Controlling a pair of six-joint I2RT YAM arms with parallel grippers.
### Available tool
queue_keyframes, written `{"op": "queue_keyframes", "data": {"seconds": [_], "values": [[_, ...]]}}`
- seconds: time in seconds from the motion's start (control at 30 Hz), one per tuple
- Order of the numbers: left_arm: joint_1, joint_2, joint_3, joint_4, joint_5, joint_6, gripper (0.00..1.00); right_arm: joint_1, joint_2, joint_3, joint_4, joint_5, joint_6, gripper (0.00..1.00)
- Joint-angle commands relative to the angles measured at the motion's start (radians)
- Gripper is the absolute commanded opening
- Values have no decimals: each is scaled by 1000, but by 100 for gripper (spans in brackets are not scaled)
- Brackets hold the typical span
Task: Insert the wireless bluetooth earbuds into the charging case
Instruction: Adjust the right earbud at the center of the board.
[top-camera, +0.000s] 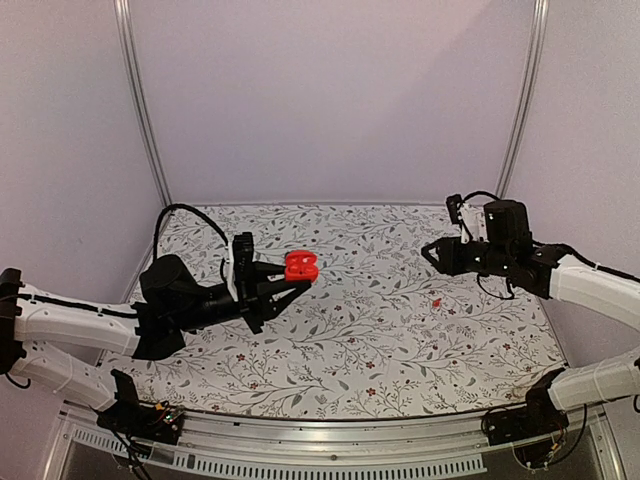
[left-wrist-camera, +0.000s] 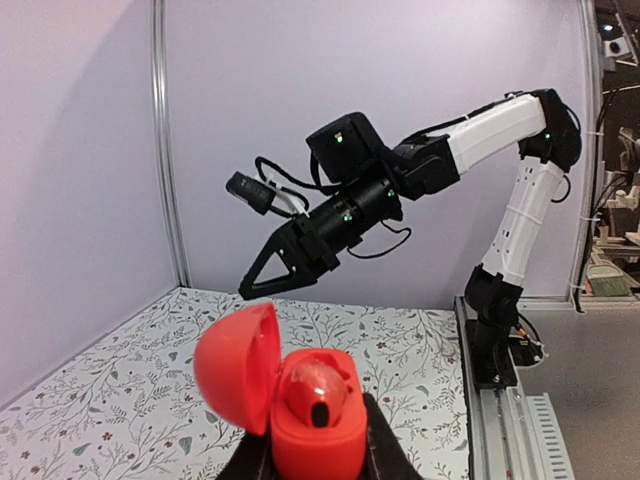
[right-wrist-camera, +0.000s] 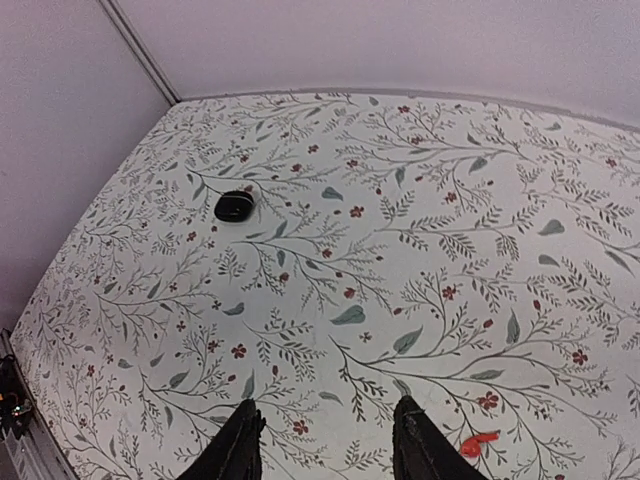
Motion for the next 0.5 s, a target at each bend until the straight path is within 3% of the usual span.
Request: {"op": "queue_keyframes", "data": {"seconds": [0.0,0.47], "values": [[-2,-21,-16,12,-5,-10,0,-90,54,-130,-10,-42,99,43],[-1,-48,-28,6,-7,-9,0,-102,306,-187,88,77,117,51]]}}
